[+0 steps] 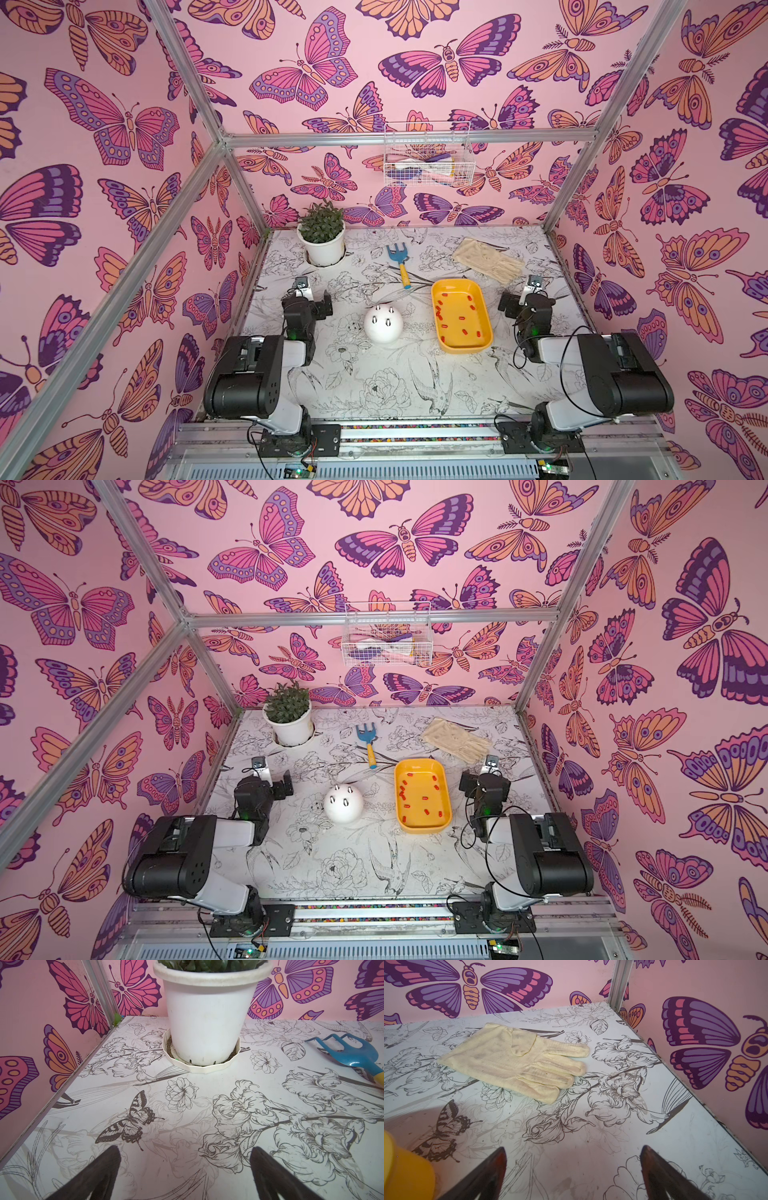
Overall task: Cover the protruding screws with screw protection sleeves
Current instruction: Pick up the screw protection sleeve from the storage box.
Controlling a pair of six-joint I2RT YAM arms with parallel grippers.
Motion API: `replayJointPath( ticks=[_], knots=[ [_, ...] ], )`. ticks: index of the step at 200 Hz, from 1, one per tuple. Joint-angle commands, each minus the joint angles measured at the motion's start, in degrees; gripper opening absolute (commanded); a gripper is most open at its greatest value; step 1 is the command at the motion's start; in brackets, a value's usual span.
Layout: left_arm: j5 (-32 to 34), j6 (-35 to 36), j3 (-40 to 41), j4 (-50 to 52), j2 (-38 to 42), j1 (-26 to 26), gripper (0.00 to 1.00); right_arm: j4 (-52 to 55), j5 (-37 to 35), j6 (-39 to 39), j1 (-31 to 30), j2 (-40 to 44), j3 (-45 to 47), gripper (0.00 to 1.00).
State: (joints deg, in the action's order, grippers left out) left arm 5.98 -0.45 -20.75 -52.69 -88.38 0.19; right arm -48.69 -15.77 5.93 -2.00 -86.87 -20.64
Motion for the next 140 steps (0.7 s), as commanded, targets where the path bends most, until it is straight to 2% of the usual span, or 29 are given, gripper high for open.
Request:
replayJointPath(
  ticks=[1, 50, 72, 85, 107, 131, 140],
  knots=[
    [0.53, 0.48, 0.19, -0.99, -0.62, -0.27, 0.99, 0.18, 0.13, -0.42, 0.22, 0.91, -1.15, 1.0],
    [1.18, 0.41, 0.51, -1.38, -0.27, -0.35, 0.99, -0.07, 0.13, -0.24, 0.16, 1.0, -0.93, 1.0],
    [4.4, -0.75, 1.33, -0.68, 4.3, -0.36, 0.99, 0.02, -1.12, 0.15, 0.19, 1.86, -1.62, 1.0],
    [6.3, -1.44, 3.65, 1.56, 8.28, -0.43, 0.99, 11.02, -3.28, 0.76, 0.2, 4.96, -5.58, 1.0],
    [7.35, -1.85, 4.09, 6.25, 14.76, -0.54, 0.99, 39.08, -8.12, 6.99, 0.18, 7.93, -17.15, 0.99],
    [10.16, -7.34, 3.6, 11.12, 23.5, -0.42, 0.99, 53.56, -10.74, 14.35, 0.23, 8.28, -23.99, 1.0],
    [10.84, -12.31, 2.49, 18.73, 26.66, -0.21, 0.99, 58.32, -11.2, 16.89, 0.31, 8.84, -25.89, 1.0]
  ],
)
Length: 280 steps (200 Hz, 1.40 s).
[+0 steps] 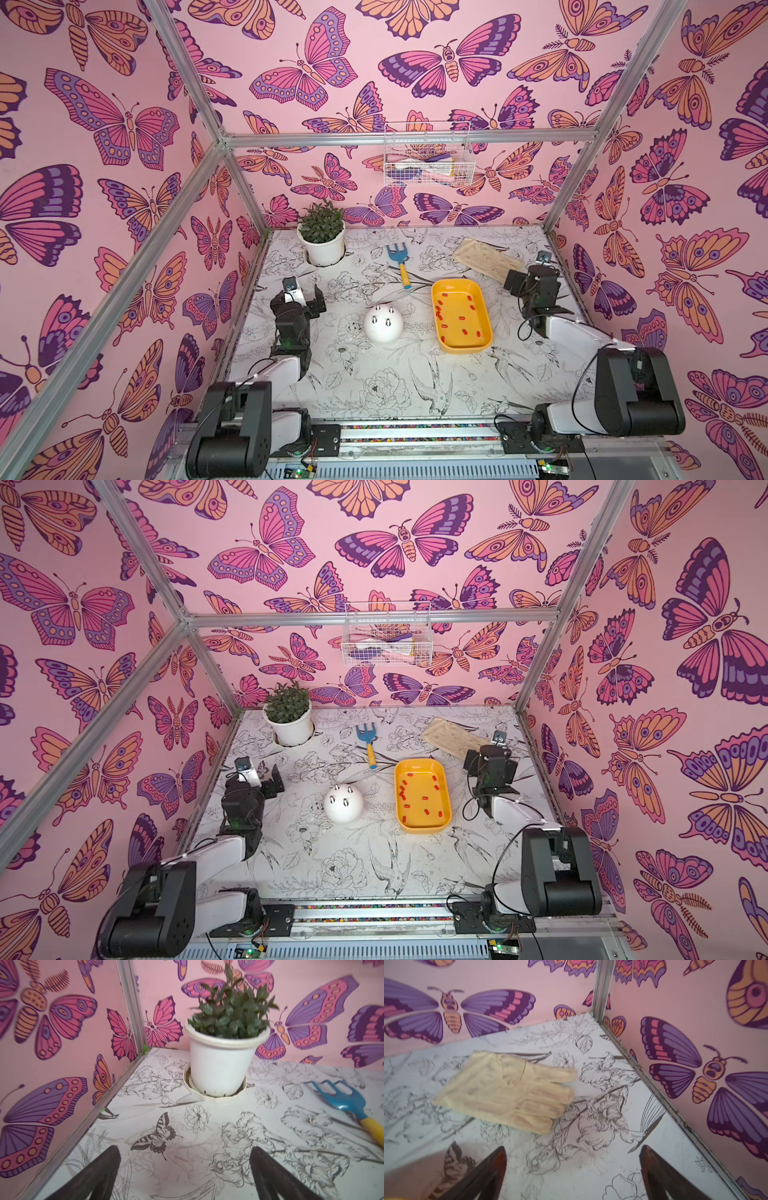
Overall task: Cover the protruding screws with screw protection sleeves
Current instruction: Pick up the screw protection sleeve from the storage box.
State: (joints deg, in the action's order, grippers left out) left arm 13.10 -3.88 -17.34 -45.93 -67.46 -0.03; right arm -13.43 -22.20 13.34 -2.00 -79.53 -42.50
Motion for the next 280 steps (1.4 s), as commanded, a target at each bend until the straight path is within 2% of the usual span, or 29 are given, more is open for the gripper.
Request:
replayJointPath(
  ticks=[1, 18, 33, 42, 53, 73, 111, 140, 182, 220, 280],
  knots=[
    [3.7, -9.44, -1.9, 12.83, 6.06, 0.02, 0.99, 23.43, -4.74, 9.58, 0.28, 1.57, -4.19, 1.0],
    [1.68, -17.34, -8.21, 26.71, 9.21, 1.01, 0.99, 27.55, -1.87, 9.75, 0.3, 3.91, -5.39, 1.0],
    [3.28, -28.92, -10.86, 35.58, 10.42, 1.73, 0.99, 30.22, 0.35, 9.51, 0.29, 7.02, -5.82, 1.0],
    [2.31, -32.84, -10.78, 37.24, 11.45, 2.63, 0.99, 31.0, 1.21, 9.09, 0.28, 8.88, -5.69, 1.0],
    [-1.45, -33.86, -9.96, 36.32, 12.57, 3.41, 0.99, 33.38, 2.52, 8.58, 0.28, 10.76, -6.41, 1.0],
    [-5.46, -32.87, -11.15, 37.97, 13.1, 3.39, 0.99, 39.65, 6.63, 6.84, 0.3, 12.47, -9.71, 1.0],
    [-8.92, -28.86, -18.87, 50.59, 11.48, 1.03, 0.99, 47.01, 12.81, 7.29, -0.06, 13.88, -13.29, 1.0],
    [-4.59, -28.7, -24.58, 59.72, 11.54, -4.74, 0.99, 50.16, 15.14, 8.1, -0.99, 14.35, -15.06, 1.0],
    [-3.42, -26.67, -35.5, 70.89, 7.21, -10.32, 0.99, 55.89, 16.7, 8.74, -4.41, 12.72, -19.84, 0.99],
    [-1.61, -21.06, -45.82, 78.28, 3.71, -15.83, 0.99, 57.1, 16.66, 8.32, -8.58, 10.42, -22.96, 0.84],
    [-4.35, -14.54, -54.01, 83.6, 0.16, -18.84, 0.99, 57.05, 19.29, 7.89, -13.74, 4.28, -26.93, 0.6]
  ],
)
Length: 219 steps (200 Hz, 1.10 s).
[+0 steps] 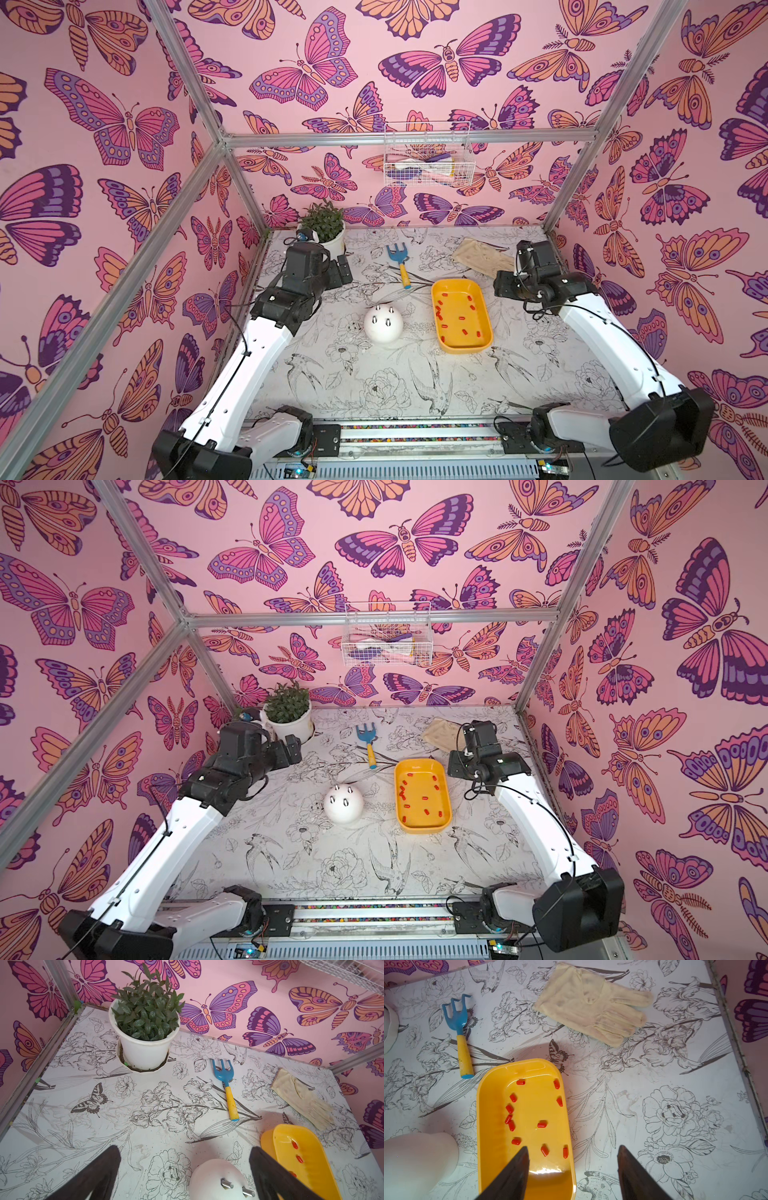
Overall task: Cover the protruding screws with screw protection sleeves
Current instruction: Pick up the screw protection sleeve from the storage box.
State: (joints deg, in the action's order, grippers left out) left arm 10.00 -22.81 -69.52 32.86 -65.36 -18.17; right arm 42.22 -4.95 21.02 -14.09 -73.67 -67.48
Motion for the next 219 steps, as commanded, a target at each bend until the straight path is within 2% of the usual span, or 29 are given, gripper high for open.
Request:
replayJointPath(
  ticks=[1, 55, 85, 108, 154, 219],
  knots=[
    [-1.36, 4.46, -1.84, 4.87, -1.99, -0.71, 0.99, 1.34, 2.13, 0.24, -1.69, -1.66, -1.95, 0.59],
    [-3.32, 6.79, -1.26, 4.83, -5.09, -2.63, 0.99, -1.65, 3.03, 0.94, -7.42, -6.48, -2.21, 0.55],
    [-1.94, 8.26, -0.8, 4.51, -6.17, -3.95, 0.99, -4.21, 4.83, 1.81, -8.28, -10.92, -2.39, 0.42],
    [-2.17, 8.14, -0.3, 4.26, -6.52, -4.62, 0.99, -7.78, 5.78, 2.18, -8.69, -13.58, -1.71, 0.36],
    [-3.15, 7.55, 0.92, 3.37, -5.78, -5.19, 0.99, -14.46, 7.88, 1.9, -9.49, -18.21, -0.29, 0.31],
    [-0.44, 8.29, 2.1, 3.07, -4.25, -5.2, 0.99, -17.81, 10.25, 1.55, -10.94, -25.11, -1.28, 0.25]
  ],
)
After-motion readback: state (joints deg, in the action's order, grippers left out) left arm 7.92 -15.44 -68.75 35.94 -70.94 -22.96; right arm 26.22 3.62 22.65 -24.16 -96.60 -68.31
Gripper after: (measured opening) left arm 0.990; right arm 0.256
